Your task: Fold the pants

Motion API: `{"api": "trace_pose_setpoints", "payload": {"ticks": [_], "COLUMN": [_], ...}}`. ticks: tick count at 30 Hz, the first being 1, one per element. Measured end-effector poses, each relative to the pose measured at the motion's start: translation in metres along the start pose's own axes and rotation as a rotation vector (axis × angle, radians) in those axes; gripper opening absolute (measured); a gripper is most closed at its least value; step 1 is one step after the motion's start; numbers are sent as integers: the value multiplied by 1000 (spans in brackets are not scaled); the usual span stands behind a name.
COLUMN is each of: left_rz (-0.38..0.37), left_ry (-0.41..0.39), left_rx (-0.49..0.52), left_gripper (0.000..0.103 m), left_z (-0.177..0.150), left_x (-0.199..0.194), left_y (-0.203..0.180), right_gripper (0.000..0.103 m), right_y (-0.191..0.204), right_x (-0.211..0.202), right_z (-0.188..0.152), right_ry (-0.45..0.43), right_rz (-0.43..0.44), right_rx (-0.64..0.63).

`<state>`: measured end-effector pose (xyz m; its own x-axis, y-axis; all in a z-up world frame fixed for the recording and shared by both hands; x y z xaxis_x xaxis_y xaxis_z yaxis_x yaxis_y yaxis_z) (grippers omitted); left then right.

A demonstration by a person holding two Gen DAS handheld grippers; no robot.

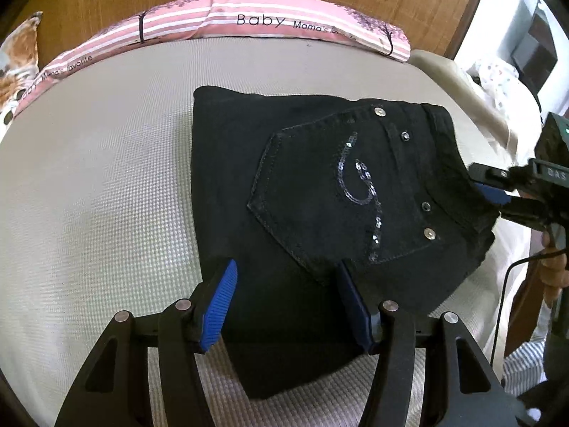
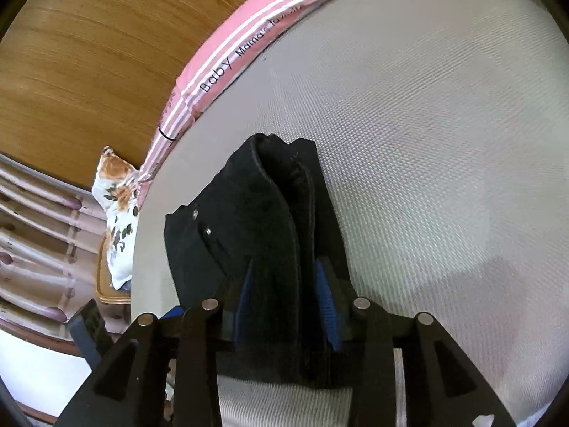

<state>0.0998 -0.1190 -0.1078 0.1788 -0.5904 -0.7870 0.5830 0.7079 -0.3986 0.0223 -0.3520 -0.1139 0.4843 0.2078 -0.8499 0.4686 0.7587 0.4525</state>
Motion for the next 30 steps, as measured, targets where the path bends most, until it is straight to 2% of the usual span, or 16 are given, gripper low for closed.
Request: {"api": "trace_pose_setpoints", "payload": {"ticks": [3, 7, 8, 11, 16, 22, 30], "left_rz": [-4, -17, -15, -9, -11, 18, 35], "left_ry": [-1, 3, 4, 3, 5, 48, 60], "left_rx": [11, 15, 15, 22, 41, 50, 60], "left_gripper": [59, 59, 59, 59, 59, 59, 59], "left_z": [-2, -9, -10, -11, -16, -20, -21], "left_x": [-3, -7, -6, -9, -15, -5, -2], "left_y": [-4, -6, -6, -9, -16, -14, -16], "right_gripper": [33, 22, 16, 11, 10, 10, 11], "right_y": [1, 5, 3, 4, 4, -7, -10], "right_x": [-9, -9, -8, -17, -31, -8, -7], "right_z": [-15, -26, -26, -26, -33, -41, -42], "right_ry": [19, 14, 8, -18, -42, -2, 8], "right_rz": [20, -24, -50, -54, -56, -126, -111], "right_rx": [-13, -66, -68, -62, -78, -91, -80]}}
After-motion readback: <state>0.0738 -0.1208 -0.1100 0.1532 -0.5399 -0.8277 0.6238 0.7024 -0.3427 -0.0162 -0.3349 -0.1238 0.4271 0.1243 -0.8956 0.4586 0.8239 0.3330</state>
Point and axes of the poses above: each gripper's, at about its wrist camera, not at the fingertips, and x roughly the way its jaws point, y to its left, z to its top, the point moved 6 cm from there along x, roughly the way its jaws point, and after that the axes turned 14 degrees about -z, right-handed, at the moved point
